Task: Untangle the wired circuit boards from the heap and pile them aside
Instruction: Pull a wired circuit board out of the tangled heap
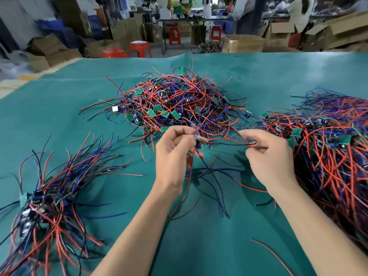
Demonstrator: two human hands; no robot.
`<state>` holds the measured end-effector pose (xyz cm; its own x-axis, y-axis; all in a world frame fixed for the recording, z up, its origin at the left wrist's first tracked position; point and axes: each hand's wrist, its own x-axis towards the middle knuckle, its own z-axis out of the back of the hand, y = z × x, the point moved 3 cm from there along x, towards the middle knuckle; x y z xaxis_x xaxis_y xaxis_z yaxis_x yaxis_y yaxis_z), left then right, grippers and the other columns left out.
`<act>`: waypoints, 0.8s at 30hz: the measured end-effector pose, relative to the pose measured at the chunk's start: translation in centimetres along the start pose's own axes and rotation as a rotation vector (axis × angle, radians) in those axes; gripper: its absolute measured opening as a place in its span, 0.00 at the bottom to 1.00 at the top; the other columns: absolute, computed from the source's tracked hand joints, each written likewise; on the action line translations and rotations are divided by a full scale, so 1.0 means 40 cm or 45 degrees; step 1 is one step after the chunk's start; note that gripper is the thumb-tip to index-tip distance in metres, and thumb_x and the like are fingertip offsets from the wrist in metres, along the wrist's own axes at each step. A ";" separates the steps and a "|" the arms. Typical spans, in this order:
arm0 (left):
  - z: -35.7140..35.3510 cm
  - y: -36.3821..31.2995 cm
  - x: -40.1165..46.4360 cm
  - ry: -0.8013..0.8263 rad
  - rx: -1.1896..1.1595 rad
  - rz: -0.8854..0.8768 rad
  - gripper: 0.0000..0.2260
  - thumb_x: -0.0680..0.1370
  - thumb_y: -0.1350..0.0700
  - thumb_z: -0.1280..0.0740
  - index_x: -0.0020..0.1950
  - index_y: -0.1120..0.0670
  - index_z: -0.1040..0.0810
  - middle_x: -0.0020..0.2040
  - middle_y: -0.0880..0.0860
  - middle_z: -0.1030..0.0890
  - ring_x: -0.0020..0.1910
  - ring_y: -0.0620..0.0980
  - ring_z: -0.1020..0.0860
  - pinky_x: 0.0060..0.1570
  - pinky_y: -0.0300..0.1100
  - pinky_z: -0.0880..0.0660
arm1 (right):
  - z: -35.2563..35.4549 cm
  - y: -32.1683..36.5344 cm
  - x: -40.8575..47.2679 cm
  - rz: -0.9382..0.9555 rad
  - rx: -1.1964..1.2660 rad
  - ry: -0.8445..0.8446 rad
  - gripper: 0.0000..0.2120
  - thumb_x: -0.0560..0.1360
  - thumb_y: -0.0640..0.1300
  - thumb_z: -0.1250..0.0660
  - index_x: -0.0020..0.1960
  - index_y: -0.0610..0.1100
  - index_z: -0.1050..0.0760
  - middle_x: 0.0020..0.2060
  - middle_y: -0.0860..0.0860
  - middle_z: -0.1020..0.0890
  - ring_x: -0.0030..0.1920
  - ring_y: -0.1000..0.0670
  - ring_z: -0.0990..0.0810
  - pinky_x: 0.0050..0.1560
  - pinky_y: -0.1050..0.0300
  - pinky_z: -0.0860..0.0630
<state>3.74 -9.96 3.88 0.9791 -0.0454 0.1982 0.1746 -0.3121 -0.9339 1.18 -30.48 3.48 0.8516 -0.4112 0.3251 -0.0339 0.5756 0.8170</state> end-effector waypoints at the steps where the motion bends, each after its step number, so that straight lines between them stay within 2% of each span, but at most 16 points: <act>1: -0.007 0.003 -0.003 0.080 -0.055 0.064 0.07 0.74 0.64 0.37 0.49 0.56 0.25 0.44 0.60 0.15 0.28 0.50 0.24 0.27 0.35 0.33 | -0.001 0.000 -0.001 -0.013 0.107 0.018 0.28 0.67 0.28 0.37 0.46 0.60 0.16 0.45 0.61 0.13 0.46 0.60 0.17 0.55 0.59 0.22; 3: -0.026 0.015 -0.009 0.279 -0.116 0.212 0.08 0.73 0.64 0.36 0.50 0.56 0.26 0.46 0.60 0.15 0.30 0.50 0.24 0.33 0.39 0.33 | -0.010 0.004 -0.006 -0.035 0.283 0.077 0.21 0.67 0.33 0.36 0.42 0.57 0.14 0.42 0.58 0.12 0.47 0.59 0.16 0.53 0.55 0.21; 5: -0.043 0.031 -0.020 0.441 -0.053 0.318 0.10 0.71 0.64 0.36 0.52 0.57 0.27 0.48 0.60 0.15 0.31 0.50 0.25 0.35 0.44 0.38 | -0.031 0.007 -0.007 -0.121 0.493 0.256 0.11 0.67 0.45 0.34 0.41 0.51 0.12 0.40 0.51 0.12 0.47 0.50 0.15 0.51 0.50 0.23; 6: -0.048 0.038 -0.024 0.485 -0.011 0.347 0.11 0.70 0.64 0.35 0.52 0.58 0.27 0.48 0.60 0.15 0.31 0.50 0.26 0.34 0.45 0.40 | -0.041 0.004 -0.009 -0.158 0.573 0.371 0.12 0.67 0.50 0.32 0.40 0.45 0.13 0.39 0.49 0.13 0.45 0.45 0.16 0.51 0.47 0.25; 7: -0.050 0.042 -0.025 0.506 0.024 0.366 0.11 0.69 0.65 0.35 0.51 0.58 0.26 0.48 0.61 0.16 0.31 0.50 0.26 0.33 0.44 0.41 | -0.046 0.003 -0.012 -0.149 0.598 0.465 0.17 0.67 0.54 0.30 0.39 0.39 0.15 0.36 0.48 0.15 0.41 0.45 0.18 0.50 0.45 0.27; 9: -0.046 0.046 -0.026 0.522 0.087 0.377 0.10 0.70 0.64 0.33 0.51 0.60 0.24 0.45 0.60 0.17 0.31 0.48 0.26 0.31 0.41 0.40 | -0.053 0.003 -0.020 -0.041 0.527 0.560 0.22 0.68 0.57 0.26 0.38 0.36 0.18 0.33 0.46 0.20 0.38 0.49 0.24 0.47 0.48 0.29; 10: -0.043 0.046 -0.024 0.530 0.123 0.374 0.10 0.71 0.63 0.32 0.51 0.61 0.22 0.44 0.58 0.16 0.31 0.47 0.27 0.30 0.39 0.39 | -0.055 0.004 -0.024 -0.018 0.537 0.559 0.18 0.68 0.55 0.24 0.39 0.38 0.16 0.35 0.46 0.17 0.38 0.49 0.23 0.46 0.50 0.27; 13: -0.037 0.051 -0.023 0.570 0.213 0.367 0.03 0.77 0.63 0.30 0.50 0.59 0.20 0.45 0.58 0.15 0.32 0.44 0.28 0.30 0.36 0.36 | -0.056 0.008 -0.028 -0.079 0.718 0.512 0.02 0.72 0.41 0.22 0.46 0.44 0.12 0.41 0.42 0.13 0.38 0.48 0.17 0.42 0.56 0.21; 16: -0.040 0.055 -0.023 0.619 0.276 0.334 0.00 0.78 0.61 0.30 0.48 0.57 0.20 0.44 0.56 0.14 0.31 0.43 0.27 0.28 0.32 0.34 | -0.052 0.010 -0.025 -0.018 0.684 0.458 0.05 0.74 0.36 0.24 0.43 0.45 0.12 0.40 0.45 0.12 0.34 0.49 0.18 0.37 0.56 0.22; 19: -0.040 0.057 -0.022 0.621 0.322 0.339 0.04 0.79 0.59 0.31 0.49 0.59 0.20 0.43 0.55 0.15 0.31 0.43 0.27 0.28 0.34 0.35 | -0.041 0.018 -0.023 0.069 0.521 0.350 0.08 0.75 0.39 0.24 0.40 0.49 0.13 0.39 0.52 0.13 0.31 0.55 0.21 0.29 0.64 0.27; 21: -0.038 0.058 -0.023 0.639 0.345 0.337 0.03 0.79 0.60 0.32 0.50 0.59 0.21 0.43 0.55 0.15 0.31 0.43 0.27 0.28 0.34 0.35 | -0.038 0.023 -0.023 0.140 0.403 0.301 0.08 0.75 0.40 0.24 0.39 0.50 0.14 0.39 0.54 0.13 0.35 0.56 0.18 0.34 0.65 0.25; 23: -0.040 0.058 -0.027 0.671 0.350 0.353 0.03 0.79 0.61 0.32 0.51 0.61 0.21 0.42 0.54 0.15 0.31 0.43 0.26 0.28 0.34 0.34 | -0.031 0.023 -0.020 0.129 0.372 0.239 0.07 0.75 0.40 0.24 0.39 0.49 0.14 0.39 0.54 0.12 0.39 0.52 0.15 0.42 0.58 0.21; 24: -0.042 0.057 -0.029 0.672 0.348 0.366 0.05 0.79 0.62 0.32 0.53 0.63 0.22 0.41 0.54 0.15 0.30 0.43 0.26 0.27 0.33 0.34 | -0.026 0.023 -0.018 0.115 0.374 0.225 0.07 0.75 0.40 0.24 0.40 0.49 0.14 0.38 0.54 0.12 0.39 0.51 0.14 0.43 0.56 0.20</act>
<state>2.82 -12.21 2.00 0.8201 -0.5721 -0.0156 0.0026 0.0309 -0.9995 1.08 -28.92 3.50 0.9148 -0.2242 0.3359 -0.2406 0.3655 0.8992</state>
